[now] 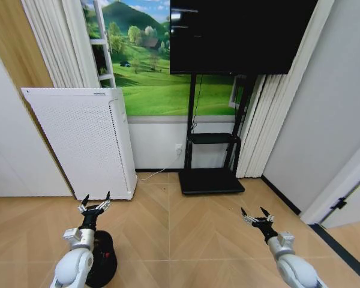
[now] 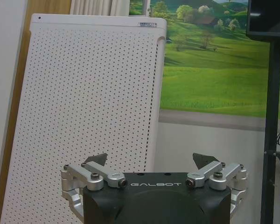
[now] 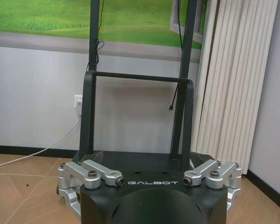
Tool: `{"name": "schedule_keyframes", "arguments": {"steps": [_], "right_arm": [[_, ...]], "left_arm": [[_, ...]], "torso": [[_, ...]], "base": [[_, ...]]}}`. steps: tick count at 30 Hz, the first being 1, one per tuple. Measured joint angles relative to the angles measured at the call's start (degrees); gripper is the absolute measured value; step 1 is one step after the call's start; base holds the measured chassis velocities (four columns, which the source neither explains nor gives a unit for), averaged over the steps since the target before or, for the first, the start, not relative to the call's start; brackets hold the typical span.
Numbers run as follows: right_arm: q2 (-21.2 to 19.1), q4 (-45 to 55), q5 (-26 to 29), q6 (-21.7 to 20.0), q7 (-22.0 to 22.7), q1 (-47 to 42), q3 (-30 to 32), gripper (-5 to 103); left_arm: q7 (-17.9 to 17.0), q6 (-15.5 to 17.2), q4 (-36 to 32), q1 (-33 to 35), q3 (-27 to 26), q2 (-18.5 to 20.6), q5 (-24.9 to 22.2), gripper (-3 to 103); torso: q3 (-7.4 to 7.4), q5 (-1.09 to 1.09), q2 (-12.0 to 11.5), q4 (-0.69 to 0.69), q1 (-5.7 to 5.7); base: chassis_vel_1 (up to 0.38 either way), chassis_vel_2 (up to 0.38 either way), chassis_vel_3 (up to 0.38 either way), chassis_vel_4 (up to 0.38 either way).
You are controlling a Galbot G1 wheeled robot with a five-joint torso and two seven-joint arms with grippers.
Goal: Pick up the trash bin and place the garbage on the floor into it.
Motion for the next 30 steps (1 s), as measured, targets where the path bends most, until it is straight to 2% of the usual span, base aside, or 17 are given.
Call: {"name": "schedule_keyframes", "arguments": {"steps": [30], "right_arm": [[0.0,0.0,0.0,0.0,0.0,0.0,0.0,100]], "left_arm": [[0.01,0.0,0.0,0.0,0.0,0.0,0.0,100]], "torso": [[4.51,0.0,6.8,0.0,2.29]], "base": [[0.0,0.0,0.0,0.0]]}}
